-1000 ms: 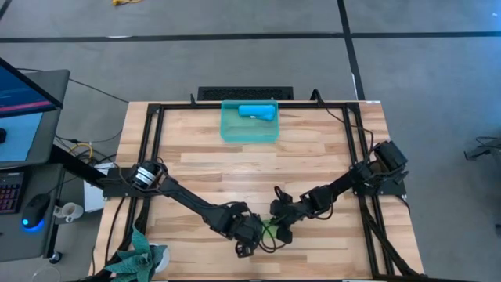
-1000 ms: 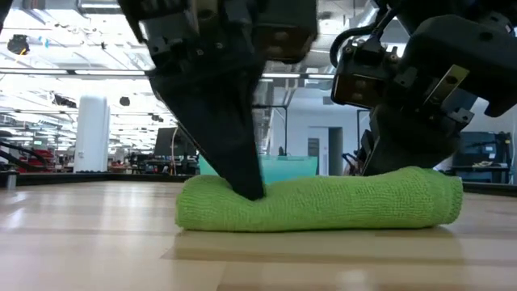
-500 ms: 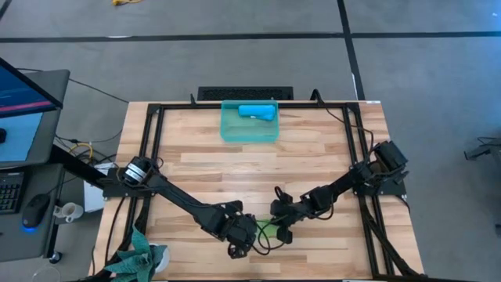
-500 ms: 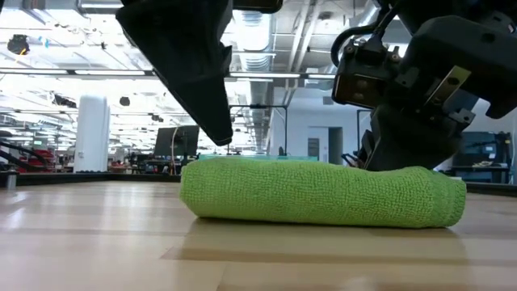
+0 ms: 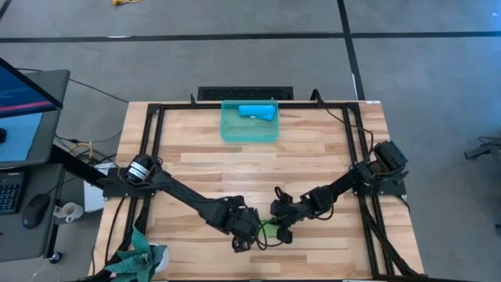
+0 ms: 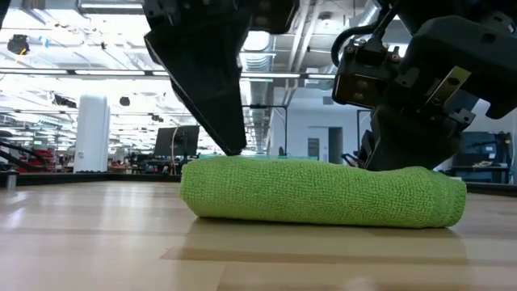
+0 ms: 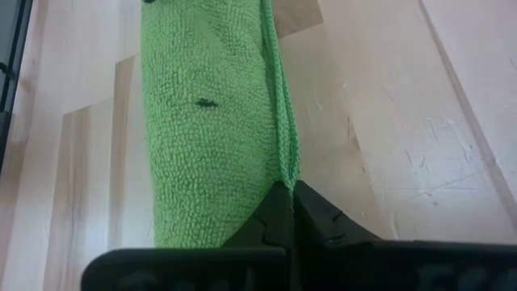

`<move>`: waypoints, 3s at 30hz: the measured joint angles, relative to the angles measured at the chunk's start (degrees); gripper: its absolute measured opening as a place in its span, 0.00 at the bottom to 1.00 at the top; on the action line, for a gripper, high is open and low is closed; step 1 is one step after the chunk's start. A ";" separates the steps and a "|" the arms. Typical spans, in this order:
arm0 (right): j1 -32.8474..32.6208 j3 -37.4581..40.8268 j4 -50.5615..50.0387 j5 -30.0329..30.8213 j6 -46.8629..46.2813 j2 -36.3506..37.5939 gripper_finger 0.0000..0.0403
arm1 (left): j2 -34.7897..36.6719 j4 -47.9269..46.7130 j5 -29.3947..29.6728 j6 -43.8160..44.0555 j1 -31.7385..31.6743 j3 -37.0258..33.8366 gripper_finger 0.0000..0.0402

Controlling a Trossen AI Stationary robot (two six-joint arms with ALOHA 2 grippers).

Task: Roll microfiber towels into tight, uniform cylinder then place into a basket
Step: Roll the green microfiber cloth

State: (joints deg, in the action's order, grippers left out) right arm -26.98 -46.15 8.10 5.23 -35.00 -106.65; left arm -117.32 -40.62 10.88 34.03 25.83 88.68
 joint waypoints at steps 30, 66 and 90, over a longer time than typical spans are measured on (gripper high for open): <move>-0.26 0.00 0.02 0.37 0.02 0.00 0.04 | 20.30 -8.29 21.99 28.44 7.66 -14.36 0.63; -0.24 0.09 0.33 0.15 0.02 0.00 0.04 | 10.99 48.01 1.22 24.53 -0.62 -34.56 0.63; -0.24 0.09 0.17 0.13 0.02 0.00 0.04 | 6.78 52.04 -2.41 24.63 -0.57 -34.45 0.56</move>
State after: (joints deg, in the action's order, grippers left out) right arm -27.22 -46.06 8.27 5.37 -34.98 -106.65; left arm -110.54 11.42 8.47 58.66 25.26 54.24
